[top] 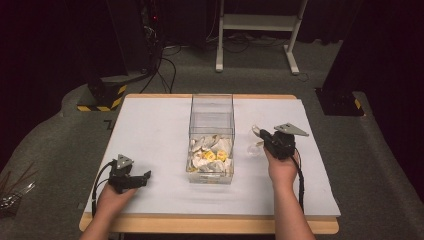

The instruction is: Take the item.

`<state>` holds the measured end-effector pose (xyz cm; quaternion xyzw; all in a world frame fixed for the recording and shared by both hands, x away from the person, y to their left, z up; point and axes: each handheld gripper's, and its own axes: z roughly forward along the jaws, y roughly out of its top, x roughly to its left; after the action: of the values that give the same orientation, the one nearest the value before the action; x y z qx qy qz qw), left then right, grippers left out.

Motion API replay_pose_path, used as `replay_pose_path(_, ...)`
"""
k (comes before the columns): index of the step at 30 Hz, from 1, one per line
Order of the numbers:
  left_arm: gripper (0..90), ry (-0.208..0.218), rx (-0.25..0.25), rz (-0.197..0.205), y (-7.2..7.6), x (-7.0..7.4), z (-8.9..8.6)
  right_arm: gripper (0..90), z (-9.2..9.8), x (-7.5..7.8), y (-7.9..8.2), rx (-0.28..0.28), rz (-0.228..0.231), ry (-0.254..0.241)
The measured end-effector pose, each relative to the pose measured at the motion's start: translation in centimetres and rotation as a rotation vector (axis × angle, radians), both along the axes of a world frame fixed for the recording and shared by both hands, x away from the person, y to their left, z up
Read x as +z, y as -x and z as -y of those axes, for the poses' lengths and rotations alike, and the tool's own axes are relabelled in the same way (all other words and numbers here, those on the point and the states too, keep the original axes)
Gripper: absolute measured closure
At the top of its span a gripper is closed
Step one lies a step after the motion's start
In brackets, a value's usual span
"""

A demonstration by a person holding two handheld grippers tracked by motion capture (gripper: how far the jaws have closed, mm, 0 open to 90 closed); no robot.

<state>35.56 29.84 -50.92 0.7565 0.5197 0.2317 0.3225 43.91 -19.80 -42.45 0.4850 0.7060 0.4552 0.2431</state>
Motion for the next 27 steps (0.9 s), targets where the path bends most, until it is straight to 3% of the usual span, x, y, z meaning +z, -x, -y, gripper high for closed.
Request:
replay_pose_path(16,13.8,0.0,0.0,0.001,0.0,0.0,0.0,69.2,-0.3,0.3,0.0,-0.006,-0.007,0.016)
replay_pose_path(27,13.8,0.0,0.001,0.003,0.0,0.0,0.0,38.3,-1.0,0.5,0.4,-0.009,-0.02,0.056)
